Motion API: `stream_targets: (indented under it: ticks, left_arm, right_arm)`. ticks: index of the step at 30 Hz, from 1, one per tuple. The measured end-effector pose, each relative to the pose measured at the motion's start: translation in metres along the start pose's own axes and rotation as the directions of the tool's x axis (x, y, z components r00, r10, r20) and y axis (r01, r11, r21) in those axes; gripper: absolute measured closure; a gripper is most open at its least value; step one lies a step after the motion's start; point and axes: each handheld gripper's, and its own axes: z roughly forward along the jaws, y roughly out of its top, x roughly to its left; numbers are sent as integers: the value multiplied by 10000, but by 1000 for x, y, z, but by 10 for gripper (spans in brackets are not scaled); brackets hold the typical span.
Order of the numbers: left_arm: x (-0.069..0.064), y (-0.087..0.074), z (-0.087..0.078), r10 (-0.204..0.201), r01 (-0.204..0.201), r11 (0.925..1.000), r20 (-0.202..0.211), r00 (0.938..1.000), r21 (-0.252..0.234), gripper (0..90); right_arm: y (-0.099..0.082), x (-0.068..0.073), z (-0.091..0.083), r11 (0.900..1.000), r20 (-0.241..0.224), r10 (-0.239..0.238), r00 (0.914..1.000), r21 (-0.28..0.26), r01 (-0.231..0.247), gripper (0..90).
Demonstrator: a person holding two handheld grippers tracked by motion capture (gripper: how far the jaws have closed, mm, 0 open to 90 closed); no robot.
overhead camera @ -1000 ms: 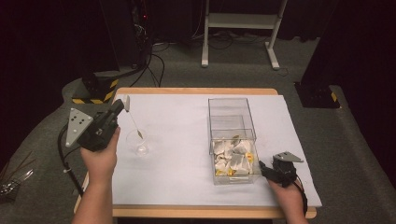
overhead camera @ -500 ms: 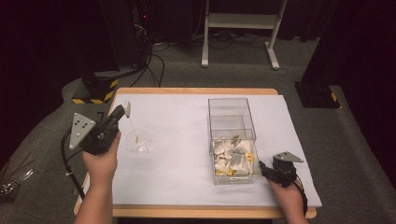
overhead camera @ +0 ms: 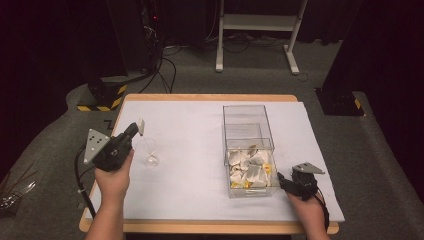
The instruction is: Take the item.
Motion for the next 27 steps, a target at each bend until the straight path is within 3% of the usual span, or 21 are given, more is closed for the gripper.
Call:
stream_targets:
  ticks: [10, 27]
  left_arm:
    - [6, -25, 8, -285, 289, 9975, -70, 9996, 640, 900]
    - [14, -60, 19, -530, 573, 9836, -295, 9982, 1710, 900]
  right_arm:
    - [0, 0, 0, 10000, 11, -1, 10000, -1, 1, 385]
    - [0, 0, 0, 10000, 8, 4, 10000, -1, -4, 385]
